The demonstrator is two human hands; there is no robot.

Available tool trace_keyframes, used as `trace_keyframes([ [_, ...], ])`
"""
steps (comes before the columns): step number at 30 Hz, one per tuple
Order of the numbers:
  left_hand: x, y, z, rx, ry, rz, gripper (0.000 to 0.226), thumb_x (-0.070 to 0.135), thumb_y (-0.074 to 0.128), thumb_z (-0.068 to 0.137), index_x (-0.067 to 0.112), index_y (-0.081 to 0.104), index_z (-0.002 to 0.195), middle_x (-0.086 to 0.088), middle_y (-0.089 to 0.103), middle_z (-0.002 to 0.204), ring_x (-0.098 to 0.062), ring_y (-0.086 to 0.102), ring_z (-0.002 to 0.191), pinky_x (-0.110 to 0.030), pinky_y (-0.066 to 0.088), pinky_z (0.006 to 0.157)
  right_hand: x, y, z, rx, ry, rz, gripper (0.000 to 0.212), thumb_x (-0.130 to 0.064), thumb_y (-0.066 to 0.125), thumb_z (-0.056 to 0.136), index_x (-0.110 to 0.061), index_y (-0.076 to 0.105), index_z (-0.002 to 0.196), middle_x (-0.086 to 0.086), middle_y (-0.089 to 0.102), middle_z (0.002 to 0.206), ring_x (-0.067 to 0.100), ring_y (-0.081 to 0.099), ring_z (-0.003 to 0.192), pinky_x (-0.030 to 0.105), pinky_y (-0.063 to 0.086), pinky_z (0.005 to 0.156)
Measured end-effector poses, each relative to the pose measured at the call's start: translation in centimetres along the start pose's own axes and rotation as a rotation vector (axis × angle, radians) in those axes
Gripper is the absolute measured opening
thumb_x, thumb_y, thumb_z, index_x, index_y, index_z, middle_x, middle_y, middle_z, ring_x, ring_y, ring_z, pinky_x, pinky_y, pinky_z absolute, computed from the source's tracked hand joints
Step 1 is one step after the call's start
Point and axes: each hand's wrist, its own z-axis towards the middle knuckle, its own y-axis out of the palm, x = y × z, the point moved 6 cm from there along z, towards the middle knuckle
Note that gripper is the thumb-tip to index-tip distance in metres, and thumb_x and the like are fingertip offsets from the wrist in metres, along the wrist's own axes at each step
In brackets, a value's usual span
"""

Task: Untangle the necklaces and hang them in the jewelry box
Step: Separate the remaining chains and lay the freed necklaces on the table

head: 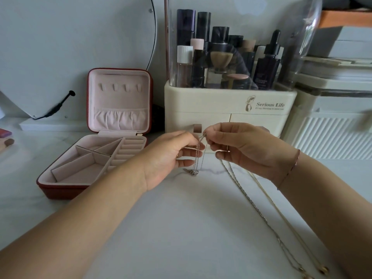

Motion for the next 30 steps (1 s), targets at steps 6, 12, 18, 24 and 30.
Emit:
trace_keyframes([
  [6,0.22,-0.08,0.01,-0.008,0.034,0.003,0.009,0.010,0.058,0.086,0.019,0.062,0.083,-0.002,0.064,0.089,-0.011,0.060,0.082,-0.027,0.043,0.074,-0.15,-0.16,0.29,0.053,-0.059,0.099,0.007,-0.007,0.060,0.088,-0.006,0.066,0.084,0.006,0.068,0.078,0.008,0.061,0.067,0.015,0.048,0.061],
  [12,0.53,-0.15,0.05,0.004,0.056,-0.147,0.011,0.013,0.058,0.087,0.019,0.063,0.080,-0.004,0.065,0.089,-0.011,0.061,0.078,-0.029,0.043,0.077,-0.43,-0.40,0.28,0.097,-0.089,0.038,0.013,0.004,0.064,0.083,-0.006,0.061,0.075,0.006,0.064,0.070,0.010,0.054,0.061,0.019,0.044,0.062],
  [18,0.46,-0.21,0.30,0.033,0.070,-0.184,0.014,0.015,0.053,0.090,0.014,0.064,0.081,0.000,0.064,0.079,-0.010,0.060,0.075,-0.026,0.043,0.073,-0.18,-0.51,0.52,0.183,-0.103,-0.218,0.017,0.006,0.066,0.080,-0.008,0.060,0.073,0.000,0.054,0.058,0.009,0.047,0.054,0.022,0.041,0.061],
  [24,0.25,-0.44,0.46,0.084,0.090,-0.100,0.018,0.016,0.053,0.091,0.012,0.064,0.077,0.002,0.067,0.074,-0.010,0.062,0.075,-0.024,0.045,0.070,-0.07,-0.62,0.42,0.108,-0.064,-0.057,0.014,0.000,0.058,0.089,-0.010,0.057,0.080,0.000,0.046,0.063,0.010,0.037,0.057,0.022,0.035,0.059],
  [30,0.50,-0.25,0.29,0.057,0.113,-0.127,0.019,0.016,0.051,0.094,0.008,0.065,0.083,-0.001,0.066,0.075,-0.010,0.062,0.070,-0.026,0.044,0.071,0.00,-0.47,0.42,0.053,-0.033,-0.108,0.008,-0.004,0.060,0.088,-0.006,0.065,0.094,-0.006,0.044,0.058,0.007,0.034,0.054,0.020,0.032,0.058],
])
